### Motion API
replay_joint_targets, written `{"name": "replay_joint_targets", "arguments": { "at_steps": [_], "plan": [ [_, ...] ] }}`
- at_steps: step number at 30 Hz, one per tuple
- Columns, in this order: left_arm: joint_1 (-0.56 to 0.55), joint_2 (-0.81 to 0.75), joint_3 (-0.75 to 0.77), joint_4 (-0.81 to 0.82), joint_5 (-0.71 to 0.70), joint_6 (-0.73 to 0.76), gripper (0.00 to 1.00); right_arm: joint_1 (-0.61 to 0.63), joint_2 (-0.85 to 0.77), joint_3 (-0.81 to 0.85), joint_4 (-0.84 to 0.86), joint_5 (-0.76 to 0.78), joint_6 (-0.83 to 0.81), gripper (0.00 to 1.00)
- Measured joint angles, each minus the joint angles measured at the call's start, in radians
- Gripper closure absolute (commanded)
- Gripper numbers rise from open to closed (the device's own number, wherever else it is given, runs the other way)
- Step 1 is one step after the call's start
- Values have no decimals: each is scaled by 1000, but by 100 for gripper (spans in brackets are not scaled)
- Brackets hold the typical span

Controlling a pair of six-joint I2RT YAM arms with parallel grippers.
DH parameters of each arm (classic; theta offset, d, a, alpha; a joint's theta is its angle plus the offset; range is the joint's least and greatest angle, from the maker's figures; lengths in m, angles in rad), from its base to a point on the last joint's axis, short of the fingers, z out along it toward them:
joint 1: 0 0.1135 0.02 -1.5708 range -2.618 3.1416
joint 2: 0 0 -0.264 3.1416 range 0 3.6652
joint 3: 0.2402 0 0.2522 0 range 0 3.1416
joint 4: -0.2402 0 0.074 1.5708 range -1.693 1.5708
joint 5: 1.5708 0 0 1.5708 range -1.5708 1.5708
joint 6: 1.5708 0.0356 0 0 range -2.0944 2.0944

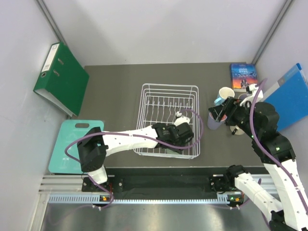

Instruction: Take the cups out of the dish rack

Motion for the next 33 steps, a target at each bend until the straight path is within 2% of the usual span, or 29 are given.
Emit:
{"name": "replay_joint_targets", "arguments": {
  "at_steps": [8, 12, 14, 15, 17, 20, 22, 24, 27, 33],
  "plan": [
    [-2, -14, 138, -122, -67, 8, 100, 2, -14, 2, -10, 26, -2, 26],
    [1, -140, 220, -134, -123, 21, 100, 3, -43, -3, -11, 83, 12, 35],
    [19, -250, 217, -94, -106, 23, 100, 5, -79, -31, 21, 99, 40, 29],
    [45, -322, 198, -53, -79, 22, 100, 5, -95, -48, 34, 93, 53, 25],
    [140, -483, 116, 71, 20, 5, 100, 5, -120, -62, 49, 50, 69, 22],
    [359, -694, -80, 290, 197, -80, 100, 6, -108, -67, 102, -46, 90, 18],
    [477, -771, -206, 442, 345, -164, 100, 6, -100, -90, 148, -117, 111, 18],
    [537, -774, -309, 612, 503, -257, 100, 6, -101, -120, 182, -179, 133, 20],
    [566, -715, -399, 779, 678, -373, 100, 6, -102, -151, 227, -267, 167, 24],
    [568, -637, -443, 964, 863, -508, 100, 6, -112, -159, 317, -386, 233, 27]
  ]
}}
